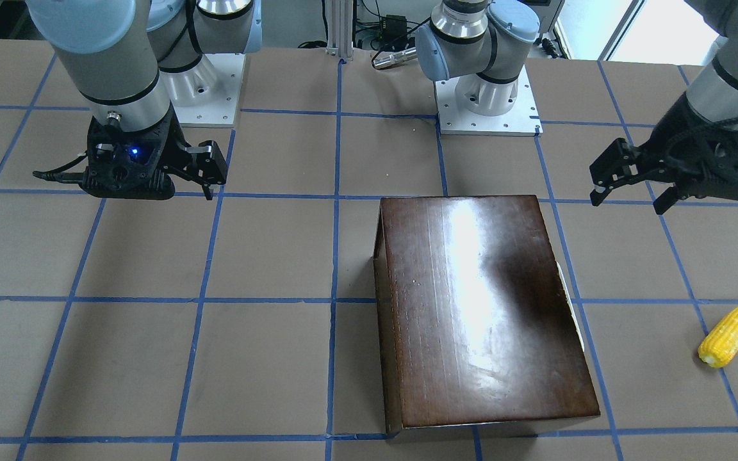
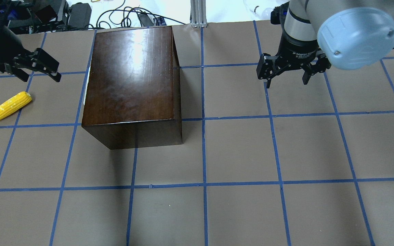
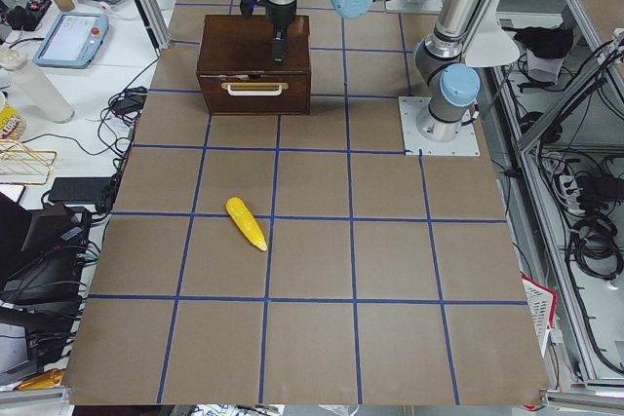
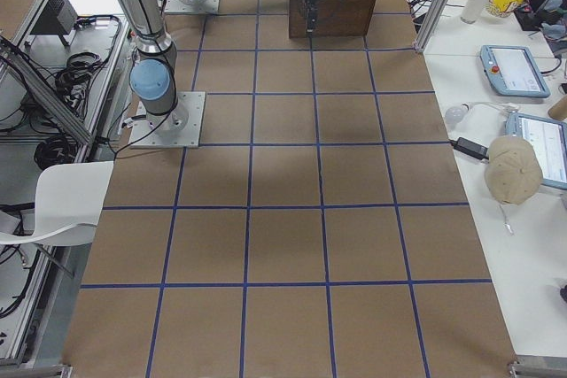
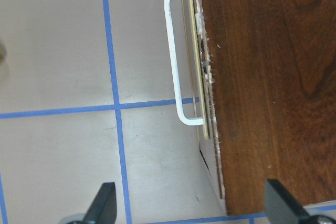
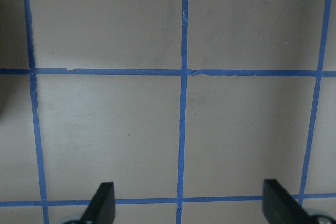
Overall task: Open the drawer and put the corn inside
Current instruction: 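Lower the left gripper beside the cabinet toward the white drawer handle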
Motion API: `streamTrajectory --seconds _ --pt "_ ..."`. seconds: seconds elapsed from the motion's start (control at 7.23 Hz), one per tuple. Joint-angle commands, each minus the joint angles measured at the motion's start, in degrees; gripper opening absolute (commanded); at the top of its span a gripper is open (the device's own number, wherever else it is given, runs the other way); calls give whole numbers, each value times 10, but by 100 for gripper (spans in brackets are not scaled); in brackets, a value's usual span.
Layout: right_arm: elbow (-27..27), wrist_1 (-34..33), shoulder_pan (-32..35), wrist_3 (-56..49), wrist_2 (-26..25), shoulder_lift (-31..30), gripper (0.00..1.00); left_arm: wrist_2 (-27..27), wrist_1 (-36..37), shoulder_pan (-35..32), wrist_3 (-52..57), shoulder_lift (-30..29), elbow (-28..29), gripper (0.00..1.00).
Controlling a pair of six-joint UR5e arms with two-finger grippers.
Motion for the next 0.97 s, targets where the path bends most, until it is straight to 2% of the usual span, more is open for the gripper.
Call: streamTrajectory --seconds 0.0,0.14,0.42,0.69,0.83 --pt "0 -1 0 0 0 0 100 -18 2 42 63 -25 -1 100" --pt "0 0 0 0 0 0 100 -17 2 44 60 -36 -6 100" --pt "0 -1 0 0 0 0 100 -53 4 45 53 -63 -11 100" --pt "0 0 0 0 1 0 100 -56 10 46 51 -94 -11 97" --pt "0 0 0 0 1 0 100 -55 16 46 15 -109 -11 97"
